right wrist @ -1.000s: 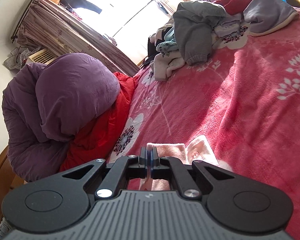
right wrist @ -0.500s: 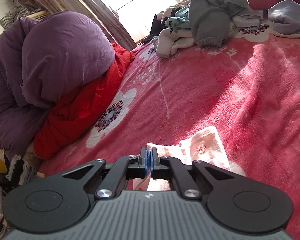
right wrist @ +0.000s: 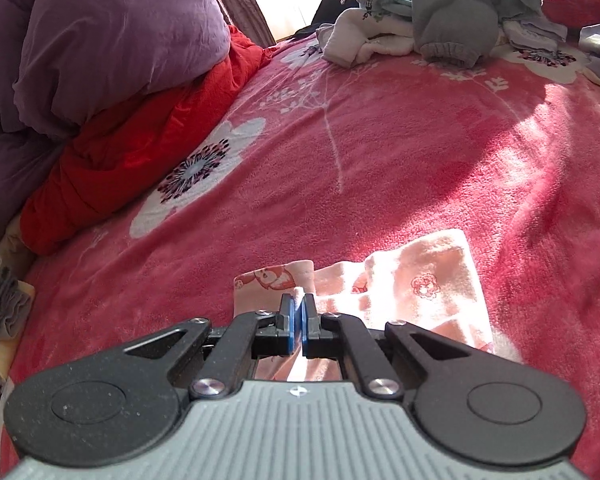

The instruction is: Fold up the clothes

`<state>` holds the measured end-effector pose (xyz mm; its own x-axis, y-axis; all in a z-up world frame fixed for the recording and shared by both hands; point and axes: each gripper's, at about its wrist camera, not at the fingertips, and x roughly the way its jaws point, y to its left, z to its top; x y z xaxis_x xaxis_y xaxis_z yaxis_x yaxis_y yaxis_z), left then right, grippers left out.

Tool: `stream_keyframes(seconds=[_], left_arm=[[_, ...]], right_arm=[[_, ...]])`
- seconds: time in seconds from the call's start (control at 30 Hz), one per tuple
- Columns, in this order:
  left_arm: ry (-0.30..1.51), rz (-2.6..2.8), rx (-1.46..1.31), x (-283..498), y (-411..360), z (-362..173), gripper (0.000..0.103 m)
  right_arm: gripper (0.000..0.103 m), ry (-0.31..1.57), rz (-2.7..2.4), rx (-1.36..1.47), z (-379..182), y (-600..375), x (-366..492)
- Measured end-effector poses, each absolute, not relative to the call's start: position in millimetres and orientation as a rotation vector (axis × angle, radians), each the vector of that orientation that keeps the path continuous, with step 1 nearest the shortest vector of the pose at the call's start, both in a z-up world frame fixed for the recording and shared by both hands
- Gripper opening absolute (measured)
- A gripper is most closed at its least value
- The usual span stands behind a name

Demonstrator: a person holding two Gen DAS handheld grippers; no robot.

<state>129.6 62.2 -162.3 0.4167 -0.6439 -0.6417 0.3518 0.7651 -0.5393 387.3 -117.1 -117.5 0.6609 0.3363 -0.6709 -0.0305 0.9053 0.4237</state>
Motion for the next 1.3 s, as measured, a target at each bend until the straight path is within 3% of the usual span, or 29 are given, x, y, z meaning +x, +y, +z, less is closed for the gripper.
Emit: stream_keyframes(seconds=[0.13, 0.23, 0.7, 0.9, 1.1, 1.3], left_arm=[[0.955, -0.639, -0.347, 130, 62, -163, 0.014], [0.955, -0.639, -0.346, 130, 62, -163, 0.014], [0.942, -0.648, -0.364, 126, 69, -153, 0.014], [0.805, -0.555, -0.555, 127, 108, -131, 0.015], [0.741, -0.429, -0.523, 171, 103, -119, 0.015], [0.717, -0.383, -0.466, 239, 80, -113, 0.015]], right_arm=[[0.016, 0.800, 0.284, 0.459, -114, -125, 387], [0.037, 0.769, 0.294, 0.469, -103, -136, 383], [0.037, 0.728, 0.306, 0.363, -108, -215, 256], [0.038, 0.682, 0.333, 0.388, -115, -231, 213], [0.039, 0.619, 0.337, 0.324, -128, -221, 191], [0.039, 0.520, 0.494, 0.064, -109, -184, 181]])
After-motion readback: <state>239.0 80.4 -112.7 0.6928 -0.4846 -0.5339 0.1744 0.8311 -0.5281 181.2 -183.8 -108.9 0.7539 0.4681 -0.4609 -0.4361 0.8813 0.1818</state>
